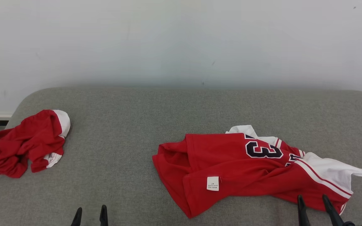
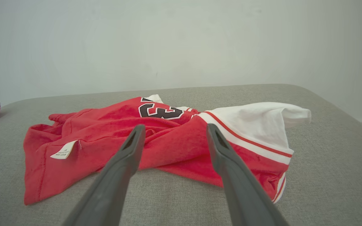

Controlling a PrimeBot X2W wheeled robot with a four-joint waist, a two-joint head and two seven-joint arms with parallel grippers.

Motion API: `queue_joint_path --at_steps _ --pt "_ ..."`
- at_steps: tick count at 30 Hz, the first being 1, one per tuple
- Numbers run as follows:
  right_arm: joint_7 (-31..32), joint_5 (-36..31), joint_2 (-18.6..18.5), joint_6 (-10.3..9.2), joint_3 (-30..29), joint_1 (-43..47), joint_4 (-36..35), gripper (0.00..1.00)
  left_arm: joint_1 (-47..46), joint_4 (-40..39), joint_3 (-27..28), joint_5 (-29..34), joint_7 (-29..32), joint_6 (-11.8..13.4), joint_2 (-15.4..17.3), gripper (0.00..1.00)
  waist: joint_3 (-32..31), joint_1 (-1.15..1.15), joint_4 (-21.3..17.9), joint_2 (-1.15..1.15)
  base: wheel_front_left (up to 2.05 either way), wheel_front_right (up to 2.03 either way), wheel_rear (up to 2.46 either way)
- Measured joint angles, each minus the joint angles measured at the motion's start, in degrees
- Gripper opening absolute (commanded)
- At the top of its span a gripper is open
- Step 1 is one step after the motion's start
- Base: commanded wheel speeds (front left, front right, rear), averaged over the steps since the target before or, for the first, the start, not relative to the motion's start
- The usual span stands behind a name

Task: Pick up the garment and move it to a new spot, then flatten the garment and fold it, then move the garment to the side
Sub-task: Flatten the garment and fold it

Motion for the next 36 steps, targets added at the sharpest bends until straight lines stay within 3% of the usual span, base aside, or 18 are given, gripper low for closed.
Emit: queue_joint_path --at_steps 5,9,21,28,36 --pt "0.1 0.2 0.0 0.0 -0.6 -1.0 -0.5 1.0 -0.3 0.8 -0.9 0.0 0.0 -0.3 0.0 1.0 0.2 0.01 -0.3 0.0 0.0 0.0 0.0" --pt "2.2 0.5 0.0 0.0 -2.6 -2.1 -1.1 1.0 -2.9 5.7 -4.5 -4.0 0.6 -0.9 0.0 1.0 0.4 0.01 -0.8 0.0 0.0 0.0 0.0" --pt "4.6 -0.8 0.0 0.0 -3.2 -5.8 -2.4 1.0 -20.1 18.6 -17.2 -16.8 18.7 -1.5 0.0 1.0 2.8 0.01 -4.1 0.0 0.0 0.0 0.0" --pt "4.0 -0.3 0.0 0.0 -1.0 -7.1 -1.1 1.0 -26.3 23.0 -20.6 -21.6 22.2 0.8 0.0 1.0 4.9 0.01 -7.4 0.01 0.0 0.0 0.0" --pt "3.0 0.0 0.0 0.0 -0.4 -8.0 0.2 1.0 -29.7 25.2 -22.3 -25.3 21.9 2.4 -0.1 1.0 6.6 0.01 -10.9 0.01 0.0 0.0 0.0"
